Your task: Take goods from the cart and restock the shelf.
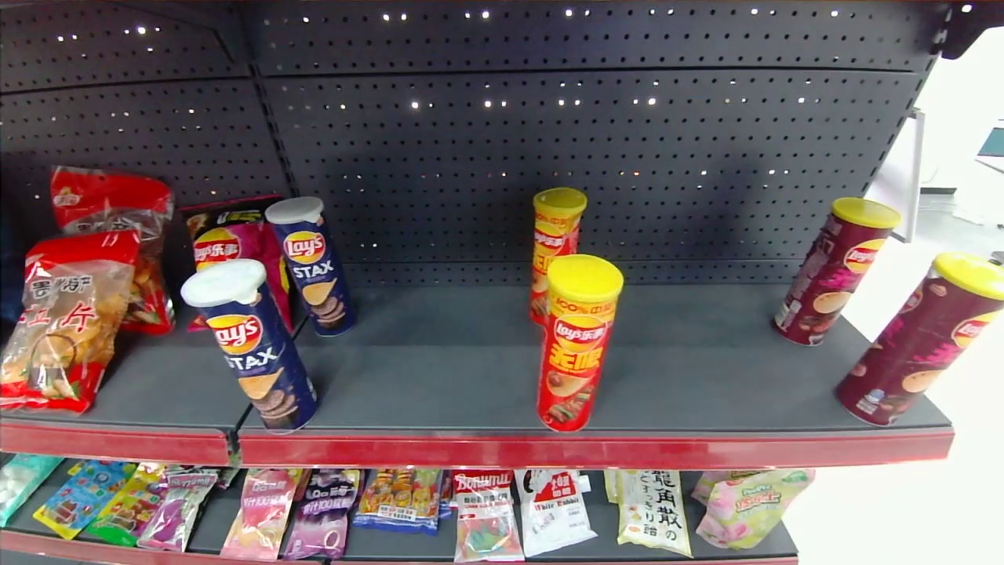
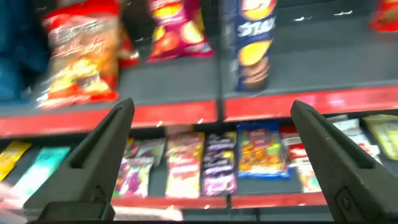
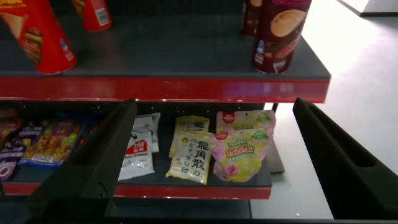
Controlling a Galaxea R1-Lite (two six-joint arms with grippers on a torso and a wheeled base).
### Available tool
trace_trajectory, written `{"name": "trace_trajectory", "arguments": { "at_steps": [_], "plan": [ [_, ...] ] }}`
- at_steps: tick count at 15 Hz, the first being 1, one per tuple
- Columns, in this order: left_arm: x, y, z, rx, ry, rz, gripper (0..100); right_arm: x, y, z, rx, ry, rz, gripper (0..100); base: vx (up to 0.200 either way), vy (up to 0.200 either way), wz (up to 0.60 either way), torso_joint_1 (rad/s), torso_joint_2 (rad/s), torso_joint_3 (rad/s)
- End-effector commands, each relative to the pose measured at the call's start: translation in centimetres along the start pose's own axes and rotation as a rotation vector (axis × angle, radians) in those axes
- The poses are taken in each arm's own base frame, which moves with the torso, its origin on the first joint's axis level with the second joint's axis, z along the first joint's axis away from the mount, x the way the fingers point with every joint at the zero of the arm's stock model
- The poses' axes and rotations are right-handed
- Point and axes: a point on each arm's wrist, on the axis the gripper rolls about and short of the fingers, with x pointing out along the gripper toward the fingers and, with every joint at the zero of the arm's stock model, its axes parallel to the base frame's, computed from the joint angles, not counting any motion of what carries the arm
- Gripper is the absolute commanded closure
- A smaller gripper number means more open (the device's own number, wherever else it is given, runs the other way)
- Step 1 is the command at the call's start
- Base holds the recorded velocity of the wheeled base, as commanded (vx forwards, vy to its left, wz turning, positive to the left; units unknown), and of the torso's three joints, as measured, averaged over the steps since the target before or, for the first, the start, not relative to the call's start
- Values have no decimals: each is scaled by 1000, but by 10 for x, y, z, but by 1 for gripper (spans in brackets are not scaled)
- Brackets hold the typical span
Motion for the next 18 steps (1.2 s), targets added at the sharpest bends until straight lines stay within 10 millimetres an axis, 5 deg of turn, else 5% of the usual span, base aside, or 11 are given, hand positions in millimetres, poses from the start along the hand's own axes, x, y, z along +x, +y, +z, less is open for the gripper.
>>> {"name": "trace_trajectory", "arguments": {
  "at_steps": [1, 7, 9, 14, 18],
  "plan": [
    [2, -1, -4, 7, 18, -1, 0, 0, 0, 0, 0, 1, 0, 0, 0, 0, 0, 0, 0, 0],
    [5, -7, -8, -127, 165, 216, 0, 0, 0, 0, 0, 1, 0, 0, 0, 0, 0, 0, 0, 0],
    [0, -10, -27, -142, 140, 209, 0, 0, 0, 0, 0, -1, 0, 0, 0, 0, 0, 0, 0, 0],
    [9, -18, -30, -228, -16, -97, 0, 0, 0, 0, -5, -1, 5, 0, 0, 0, 0, 0, 0, 0],
    [9, -18, -37, -206, 54, -10, 0, 0, 1, 0, -17, -4, 57, 0, 0, 0, 0, 0, 0, 0]
  ]
}}
